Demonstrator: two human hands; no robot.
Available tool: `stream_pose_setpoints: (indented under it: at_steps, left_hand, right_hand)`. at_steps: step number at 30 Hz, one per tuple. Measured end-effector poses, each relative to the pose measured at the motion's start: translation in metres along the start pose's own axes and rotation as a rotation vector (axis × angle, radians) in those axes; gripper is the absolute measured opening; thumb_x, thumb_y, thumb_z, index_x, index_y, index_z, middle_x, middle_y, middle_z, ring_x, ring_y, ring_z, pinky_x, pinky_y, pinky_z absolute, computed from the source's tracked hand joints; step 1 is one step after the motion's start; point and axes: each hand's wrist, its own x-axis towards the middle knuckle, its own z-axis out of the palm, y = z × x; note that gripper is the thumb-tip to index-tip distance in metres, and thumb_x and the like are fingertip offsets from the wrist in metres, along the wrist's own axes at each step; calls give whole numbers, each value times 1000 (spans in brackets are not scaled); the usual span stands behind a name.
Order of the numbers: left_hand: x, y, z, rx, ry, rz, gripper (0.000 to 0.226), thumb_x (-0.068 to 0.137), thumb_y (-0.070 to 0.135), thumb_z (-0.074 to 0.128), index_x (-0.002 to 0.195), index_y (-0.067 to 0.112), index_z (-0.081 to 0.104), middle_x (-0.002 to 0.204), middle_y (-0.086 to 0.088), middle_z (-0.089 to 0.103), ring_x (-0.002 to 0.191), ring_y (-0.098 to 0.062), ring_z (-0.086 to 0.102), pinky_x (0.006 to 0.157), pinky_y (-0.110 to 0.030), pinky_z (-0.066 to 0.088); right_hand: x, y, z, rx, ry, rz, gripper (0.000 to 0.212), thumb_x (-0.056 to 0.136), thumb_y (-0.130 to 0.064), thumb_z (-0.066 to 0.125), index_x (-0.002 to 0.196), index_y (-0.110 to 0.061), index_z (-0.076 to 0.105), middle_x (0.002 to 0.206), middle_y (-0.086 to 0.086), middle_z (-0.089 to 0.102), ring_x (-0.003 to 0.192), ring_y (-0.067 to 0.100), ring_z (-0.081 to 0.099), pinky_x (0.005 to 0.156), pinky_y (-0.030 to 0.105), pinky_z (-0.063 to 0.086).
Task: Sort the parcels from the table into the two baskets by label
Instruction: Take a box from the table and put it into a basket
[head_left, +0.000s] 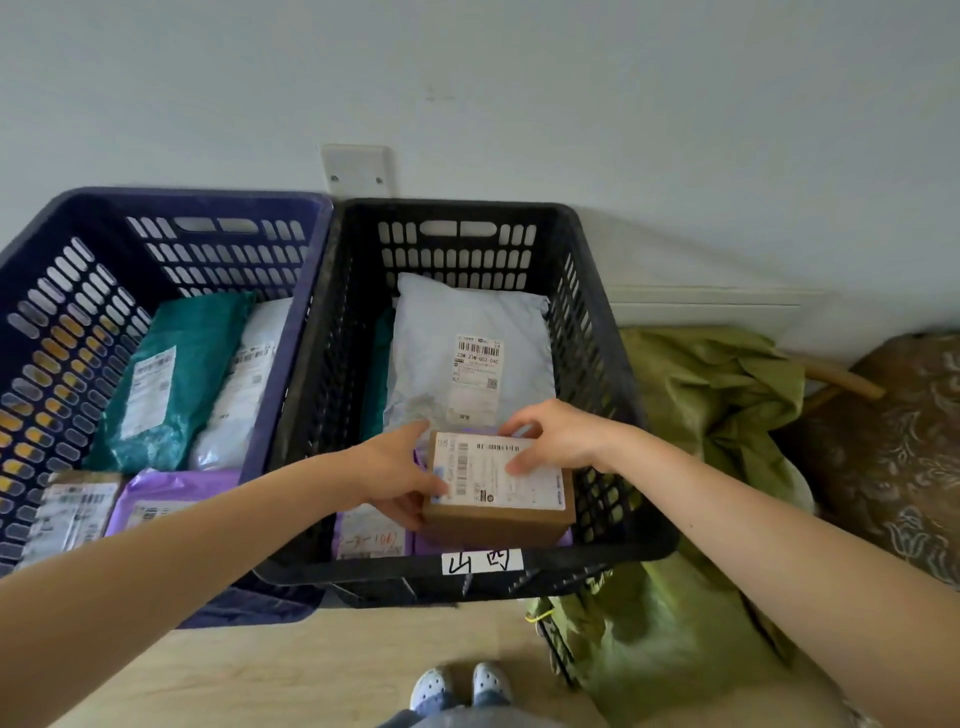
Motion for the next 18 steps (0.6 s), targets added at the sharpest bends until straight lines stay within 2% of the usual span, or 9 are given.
stream_pose_setpoints:
  at_steps: [6, 9, 13, 18]
  left_hand:
    - [7, -10, 7, 102, -156, 25, 62, 93, 3, 59, 142, 27, 29, 84, -5, 73, 73, -23, 73, 76, -41, 60]
    - [11, -9, 11, 128, -209, 29, 50, 94, 4, 58, 132, 27, 33, 86, -8, 73, 74, -25, 73, 74, -37, 61]
    - [19, -7, 17, 228, -238, 68, 38, 94, 6, 59, 119, 28, 40, 91, -11, 71, 72, -18, 71, 71, -29, 60]
    - [38, -8, 18, 385, -214, 140, 39, 88, 8, 67, 121, 16, 48, 103, -9, 67, 74, -15, 63, 64, -22, 54]
  right_hand:
    - [0, 9, 5, -148, -132, 61, 61, 84, -16, 74, 139, -25, 49, 132, 4, 55, 117, 25, 56, 96, 43, 52]
    - [-2, 12, 3, -242, -157, 67, 60, 85, -19, 72, 140, -29, 48, 135, 3, 53, 118, 27, 55, 96, 48, 51]
    - [-3, 13, 1, -365, -180, 36, 55, 90, -20, 67, 140, -25, 48, 136, 4, 54, 115, 26, 59, 93, 38, 54]
    - [-3, 20, 5, -494, -218, 23, 71, 85, -19, 72, 147, -27, 37, 139, 3, 52, 118, 24, 57, 93, 33, 52]
